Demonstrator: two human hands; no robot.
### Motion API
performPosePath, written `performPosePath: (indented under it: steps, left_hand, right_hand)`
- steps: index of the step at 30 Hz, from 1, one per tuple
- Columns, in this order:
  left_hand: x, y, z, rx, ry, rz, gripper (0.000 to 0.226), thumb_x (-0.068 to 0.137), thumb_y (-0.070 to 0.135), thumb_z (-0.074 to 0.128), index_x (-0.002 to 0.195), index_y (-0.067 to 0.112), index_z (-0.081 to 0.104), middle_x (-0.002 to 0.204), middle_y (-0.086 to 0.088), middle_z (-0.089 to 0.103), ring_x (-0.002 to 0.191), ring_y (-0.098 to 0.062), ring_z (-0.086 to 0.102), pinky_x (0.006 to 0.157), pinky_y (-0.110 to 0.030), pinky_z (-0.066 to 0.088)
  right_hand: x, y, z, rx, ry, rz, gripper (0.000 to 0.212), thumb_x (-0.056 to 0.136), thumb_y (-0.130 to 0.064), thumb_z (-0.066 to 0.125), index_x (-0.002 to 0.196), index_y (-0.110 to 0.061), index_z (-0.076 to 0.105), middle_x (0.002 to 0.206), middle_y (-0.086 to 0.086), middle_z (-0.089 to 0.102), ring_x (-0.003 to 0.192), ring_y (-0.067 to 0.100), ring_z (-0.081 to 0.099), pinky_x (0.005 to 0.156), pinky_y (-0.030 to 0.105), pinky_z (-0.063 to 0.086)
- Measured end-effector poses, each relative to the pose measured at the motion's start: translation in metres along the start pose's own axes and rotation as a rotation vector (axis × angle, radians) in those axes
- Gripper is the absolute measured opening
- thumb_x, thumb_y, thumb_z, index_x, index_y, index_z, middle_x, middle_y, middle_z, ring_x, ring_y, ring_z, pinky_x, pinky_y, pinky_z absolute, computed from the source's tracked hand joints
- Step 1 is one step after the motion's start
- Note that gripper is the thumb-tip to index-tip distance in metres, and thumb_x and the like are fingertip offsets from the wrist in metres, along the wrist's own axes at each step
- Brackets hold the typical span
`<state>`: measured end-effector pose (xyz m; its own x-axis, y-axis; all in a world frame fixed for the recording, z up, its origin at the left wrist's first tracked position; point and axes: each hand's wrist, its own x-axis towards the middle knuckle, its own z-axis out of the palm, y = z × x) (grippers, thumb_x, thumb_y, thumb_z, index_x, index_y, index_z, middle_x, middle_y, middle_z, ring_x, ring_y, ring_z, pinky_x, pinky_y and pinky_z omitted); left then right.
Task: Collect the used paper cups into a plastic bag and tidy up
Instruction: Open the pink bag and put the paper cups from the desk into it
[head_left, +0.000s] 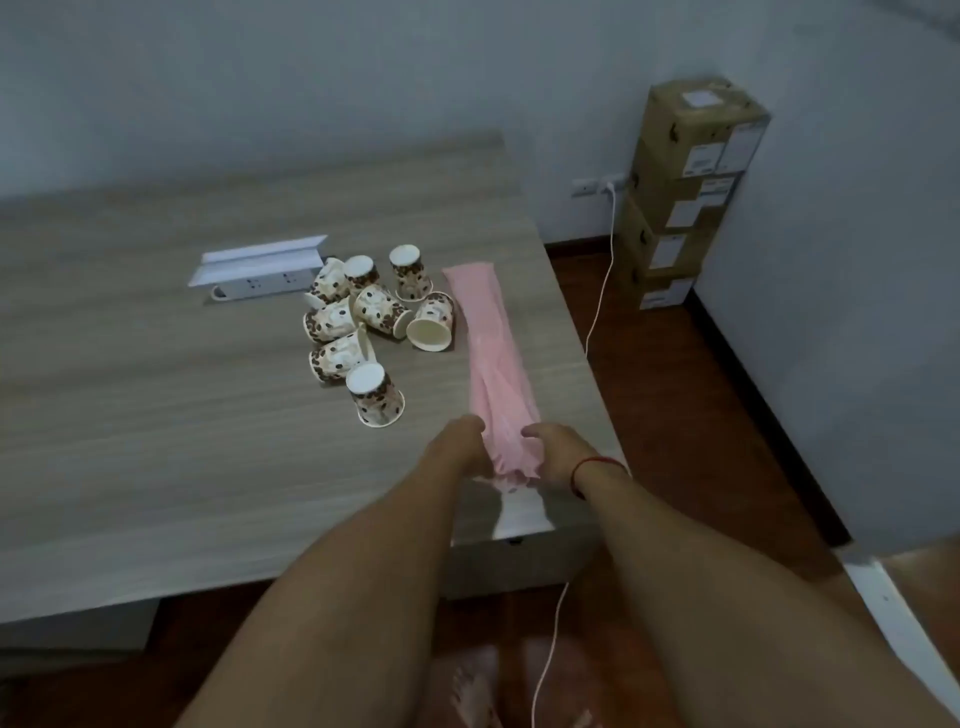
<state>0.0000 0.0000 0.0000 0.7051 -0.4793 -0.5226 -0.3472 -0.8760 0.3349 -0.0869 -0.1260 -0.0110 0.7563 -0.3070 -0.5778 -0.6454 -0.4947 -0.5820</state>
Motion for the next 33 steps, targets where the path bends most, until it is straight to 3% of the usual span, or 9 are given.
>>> performPosePath:
  steps: [3, 7, 12, 14, 20, 23, 26, 31, 33]
  left_hand:
    - [0.007, -0.004, 0.013, -0.057, 0.0, -0.007, 0.081, 0.073, 0.021, 0.083, 0.142, 0.01, 0.043, 0.146, -0.012, 0.045, 0.133, -0.029, 0.046, 0.108, -0.036, 0.041]
    - [0.016, -0.009, 0.026, -0.068, 0.007, 0.012, 0.071, 0.07, 0.019, 0.084, 0.132, 0.007, 0.051, 0.135, -0.016, 0.053, 0.124, -0.03, 0.054, 0.102, -0.037, 0.046]
    - [0.028, -0.015, 0.038, -0.15, 0.139, 0.022, 0.03, 0.082, 0.008, 0.067, 0.112, 0.007, 0.068, 0.117, -0.018, 0.064, 0.108, -0.033, 0.063, 0.091, -0.036, 0.051]
    - [0.033, -0.014, 0.039, -0.213, 0.168, -0.007, 0.023, 0.084, 0.005, 0.059, 0.103, 0.005, 0.073, 0.111, -0.019, 0.068, 0.103, -0.034, 0.065, 0.088, -0.036, 0.052]
    - [0.035, 0.002, 0.013, -0.336, 0.25, -0.052, 0.027, 0.087, -0.003, 0.047, 0.109, -0.003, 0.063, 0.117, -0.024, 0.061, 0.109, -0.037, 0.06, 0.089, -0.036, 0.047]
    - [0.031, 0.025, -0.008, -0.435, 0.301, -0.024, 0.026, 0.089, -0.002, 0.044, 0.112, -0.004, 0.056, 0.117, -0.027, 0.06, 0.109, -0.038, 0.058, 0.087, -0.036, 0.045]
    - [0.028, 0.049, -0.024, -0.478, 0.304, -0.024, 0.027, 0.097, 0.006, 0.041, 0.12, -0.004, 0.048, 0.123, -0.026, 0.056, 0.114, -0.04, 0.055, 0.09, -0.04, 0.043]
    - [0.023, 0.085, -0.046, -0.463, 0.311, 0.046, 0.026, 0.099, 0.008, 0.04, 0.12, -0.003, 0.049, 0.126, -0.025, 0.057, 0.115, -0.039, 0.055, 0.09, -0.038, 0.043]
    - [0.024, 0.094, -0.051, -0.441, 0.33, 0.074, 0.025, 0.097, 0.004, 0.042, 0.118, -0.004, 0.054, 0.124, -0.025, 0.059, 0.114, -0.038, 0.056, 0.089, -0.038, 0.044]
  right_hand:
    - [0.006, -0.001, 0.007, -0.121, -0.006, -0.023, 0.063, 0.084, -0.015, 0.066, 0.142, -0.016, 0.042, 0.145, 0.009, 0.046, 0.133, 0.027, 0.045, 0.11, 0.036, 0.039]
    - [0.01, 0.004, 0.023, -0.227, 0.069, -0.023, 0.055, 0.088, -0.013, 0.061, 0.14, -0.017, 0.043, 0.142, 0.01, 0.047, 0.128, 0.029, 0.049, 0.108, 0.038, 0.041]
    - [0.019, 0.008, 0.031, -0.115, 0.18, -0.019, 0.035, 0.092, -0.013, 0.059, 0.126, -0.013, 0.058, 0.126, 0.011, 0.058, 0.114, 0.029, 0.057, 0.102, 0.039, 0.046]
    - [0.022, 0.008, 0.029, -0.029, 0.215, 0.011, 0.026, 0.091, -0.013, 0.059, 0.117, -0.011, 0.064, 0.118, 0.011, 0.063, 0.106, 0.029, 0.061, 0.096, 0.041, 0.051]
    - [0.02, 0.01, -0.004, 0.138, 0.33, 0.124, 0.03, 0.089, -0.003, 0.044, 0.111, -0.002, 0.064, 0.115, 0.021, 0.063, 0.104, 0.038, 0.062, 0.092, 0.043, 0.052]
    - [0.009, 0.003, -0.035, 0.191, 0.387, 0.169, 0.033, 0.092, -0.009, 0.039, 0.115, -0.003, 0.062, 0.125, 0.023, 0.059, 0.114, 0.039, 0.058, 0.095, 0.037, 0.047]
    - [-0.002, -0.006, -0.058, 0.183, 0.38, 0.17, 0.033, 0.094, -0.024, 0.035, 0.108, -0.008, 0.061, 0.125, 0.022, 0.059, 0.113, 0.036, 0.058, 0.095, 0.039, 0.046]
    - [-0.029, -0.013, -0.086, 0.058, 0.325, 0.068, 0.057, 0.088, -0.046, 0.042, 0.14, -0.021, 0.04, 0.145, 0.009, 0.039, 0.129, 0.031, 0.043, 0.109, 0.044, 0.034]
    - [-0.036, -0.014, -0.094, 0.214, 0.217, -0.021, 0.061, 0.089, -0.04, 0.051, 0.145, -0.02, 0.037, 0.15, 0.007, 0.037, 0.134, 0.027, 0.041, 0.105, 0.037, 0.035]
